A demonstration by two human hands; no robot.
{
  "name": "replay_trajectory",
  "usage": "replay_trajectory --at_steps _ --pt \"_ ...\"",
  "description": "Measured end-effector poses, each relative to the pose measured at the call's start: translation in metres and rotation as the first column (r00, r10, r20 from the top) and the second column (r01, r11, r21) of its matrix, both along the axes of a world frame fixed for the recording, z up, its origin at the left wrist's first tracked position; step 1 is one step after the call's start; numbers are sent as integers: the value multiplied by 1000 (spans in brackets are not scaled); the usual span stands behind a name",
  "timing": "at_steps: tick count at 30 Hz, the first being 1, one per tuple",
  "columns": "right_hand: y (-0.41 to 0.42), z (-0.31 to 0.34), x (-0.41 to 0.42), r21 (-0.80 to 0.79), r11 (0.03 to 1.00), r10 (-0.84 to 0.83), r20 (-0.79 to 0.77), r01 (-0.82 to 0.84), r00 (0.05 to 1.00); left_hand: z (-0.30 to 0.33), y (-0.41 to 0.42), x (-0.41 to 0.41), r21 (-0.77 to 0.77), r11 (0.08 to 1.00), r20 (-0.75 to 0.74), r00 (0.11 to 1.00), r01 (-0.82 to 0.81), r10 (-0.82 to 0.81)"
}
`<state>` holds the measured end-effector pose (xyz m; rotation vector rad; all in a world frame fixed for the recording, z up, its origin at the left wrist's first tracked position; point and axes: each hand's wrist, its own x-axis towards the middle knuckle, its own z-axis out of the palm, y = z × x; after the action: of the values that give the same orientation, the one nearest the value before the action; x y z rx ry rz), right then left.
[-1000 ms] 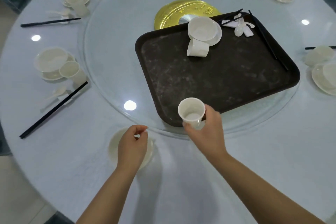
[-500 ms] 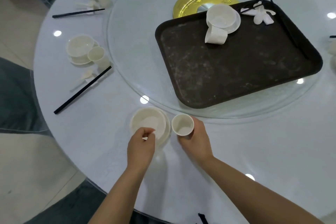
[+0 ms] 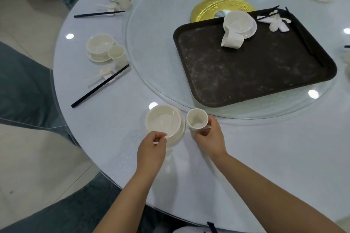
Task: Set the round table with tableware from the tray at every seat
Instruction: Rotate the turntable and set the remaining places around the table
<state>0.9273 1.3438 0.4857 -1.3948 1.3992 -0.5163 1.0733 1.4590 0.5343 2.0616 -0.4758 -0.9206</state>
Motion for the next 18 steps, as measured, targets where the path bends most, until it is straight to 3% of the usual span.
replay_trajectory --at_steps 7,12,18 --pt "9 6 -23 33 999 0 -104 3 995 19 11 -2 -53 995 21 997 80 -79" --pt "-4 34 -45 -131 990 -72 -222 43 972 39 8 -8 -127 983 61 990 131 -125" --pt "-34 59 -73 -213 971 10 -406 -106 914 47 17 -23 -147 974 63 985 171 -163"
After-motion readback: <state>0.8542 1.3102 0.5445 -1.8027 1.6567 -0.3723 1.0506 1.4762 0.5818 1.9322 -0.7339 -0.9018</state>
